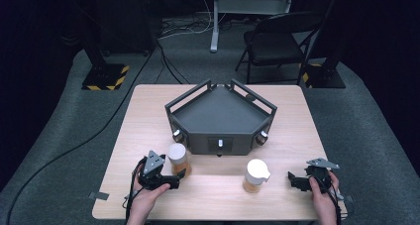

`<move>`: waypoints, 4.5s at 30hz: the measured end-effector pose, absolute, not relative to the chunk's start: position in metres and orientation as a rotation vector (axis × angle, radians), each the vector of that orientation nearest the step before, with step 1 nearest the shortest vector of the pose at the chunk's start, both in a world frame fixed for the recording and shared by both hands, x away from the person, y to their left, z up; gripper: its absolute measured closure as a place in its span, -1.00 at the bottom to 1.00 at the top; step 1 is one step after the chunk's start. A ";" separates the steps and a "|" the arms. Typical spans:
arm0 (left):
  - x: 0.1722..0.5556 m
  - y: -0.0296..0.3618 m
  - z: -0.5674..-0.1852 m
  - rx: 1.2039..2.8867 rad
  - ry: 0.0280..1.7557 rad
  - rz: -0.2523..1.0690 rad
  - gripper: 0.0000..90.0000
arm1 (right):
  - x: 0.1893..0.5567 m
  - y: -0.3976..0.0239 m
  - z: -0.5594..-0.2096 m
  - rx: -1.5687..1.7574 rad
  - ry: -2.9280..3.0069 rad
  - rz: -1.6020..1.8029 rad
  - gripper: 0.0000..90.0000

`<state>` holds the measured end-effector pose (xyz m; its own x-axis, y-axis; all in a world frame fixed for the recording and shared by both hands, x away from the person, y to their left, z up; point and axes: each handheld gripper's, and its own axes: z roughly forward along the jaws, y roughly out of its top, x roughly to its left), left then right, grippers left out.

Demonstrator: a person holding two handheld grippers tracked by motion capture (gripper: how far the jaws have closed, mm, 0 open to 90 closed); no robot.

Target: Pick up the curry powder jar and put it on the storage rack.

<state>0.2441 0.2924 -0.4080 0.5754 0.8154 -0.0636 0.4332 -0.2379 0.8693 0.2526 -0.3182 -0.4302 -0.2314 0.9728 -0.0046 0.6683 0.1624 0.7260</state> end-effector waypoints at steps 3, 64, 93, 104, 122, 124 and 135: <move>0.249 0.288 -0.408 1.869 1.014 0.517 -0.80 | 0.253 -0.318 -0.430 1.551 1.968 0.842 -1.00; 0.284 0.272 -0.320 1.821 0.904 0.559 -0.25 | 0.252 -0.318 -0.430 1.551 1.968 0.843 -1.00; 0.335 0.249 -0.271 1.803 0.913 0.594 -0.26 | 0.252 -0.318 -0.430 1.548 1.971 0.845 -1.00; 0.358 0.233 -0.276 1.795 0.958 0.588 -0.26 | 0.252 -0.318 -0.430 1.548 1.971 0.845 -1.00; 0.380 0.217 -0.283 1.821 1.024 0.586 -0.26 | 0.253 -0.319 -0.430 1.545 1.974 0.847 -1.00; 0.381 0.218 -0.284 1.811 1.025 0.571 -0.27 | 0.253 -0.319 -0.430 1.544 1.974 0.846 -1.00; 0.377 0.229 -0.276 1.796 0.999 0.509 -0.73 | 0.253 -0.319 -0.430 1.545 1.974 0.846 -1.00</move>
<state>0.3766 0.2286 -0.2762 0.5739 0.8136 -0.0930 0.4024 -0.1812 0.8974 0.2526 -0.3187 -0.4304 -0.2389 0.9710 -0.0040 0.6665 0.1670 0.7265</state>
